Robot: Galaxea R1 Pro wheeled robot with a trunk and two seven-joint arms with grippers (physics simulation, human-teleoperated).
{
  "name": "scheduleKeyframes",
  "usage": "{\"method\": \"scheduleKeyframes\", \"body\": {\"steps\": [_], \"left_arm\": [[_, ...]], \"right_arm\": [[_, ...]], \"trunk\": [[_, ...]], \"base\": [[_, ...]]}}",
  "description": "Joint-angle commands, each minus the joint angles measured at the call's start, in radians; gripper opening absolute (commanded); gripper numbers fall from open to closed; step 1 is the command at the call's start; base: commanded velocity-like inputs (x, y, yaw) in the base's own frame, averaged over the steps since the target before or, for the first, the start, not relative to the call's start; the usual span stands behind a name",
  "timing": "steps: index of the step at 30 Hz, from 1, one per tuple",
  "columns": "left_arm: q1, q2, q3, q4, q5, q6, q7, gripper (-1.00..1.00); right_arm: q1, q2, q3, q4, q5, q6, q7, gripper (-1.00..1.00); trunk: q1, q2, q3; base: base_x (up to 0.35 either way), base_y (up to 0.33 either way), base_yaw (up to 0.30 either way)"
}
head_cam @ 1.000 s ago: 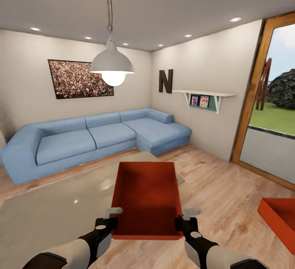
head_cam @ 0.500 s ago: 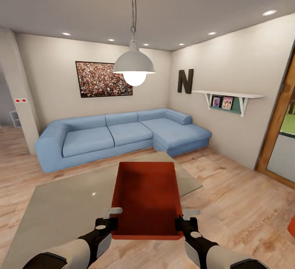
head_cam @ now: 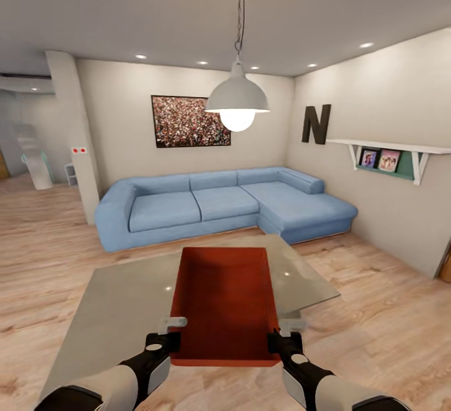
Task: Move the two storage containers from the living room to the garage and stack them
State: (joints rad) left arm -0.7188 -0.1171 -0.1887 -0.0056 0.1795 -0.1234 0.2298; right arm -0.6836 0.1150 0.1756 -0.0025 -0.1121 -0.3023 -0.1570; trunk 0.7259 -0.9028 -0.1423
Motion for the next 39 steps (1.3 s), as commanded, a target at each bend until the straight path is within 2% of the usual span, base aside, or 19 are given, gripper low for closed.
{"method": "scheduleKeyframes", "body": {"steps": [1,39], "left_arm": [[-0.001,0.022,0.055,0.004,0.023,-0.005,0.016,-1.00],[-0.001,0.021,0.055,0.004,0.022,-0.005,0.016,-1.00]], "right_arm": [[-0.001,0.000,-0.051,-0.002,-0.012,-0.043,-0.004,-1.00],[-0.001,0.000,-0.051,-0.002,-0.012,-0.043,-0.003,-1.00]], "trunk": [[0.000,-0.001,-0.002],[0.000,-0.001,-0.002]], "base": [[0.000,0.000,0.300],[0.000,0.000,0.300]]}}
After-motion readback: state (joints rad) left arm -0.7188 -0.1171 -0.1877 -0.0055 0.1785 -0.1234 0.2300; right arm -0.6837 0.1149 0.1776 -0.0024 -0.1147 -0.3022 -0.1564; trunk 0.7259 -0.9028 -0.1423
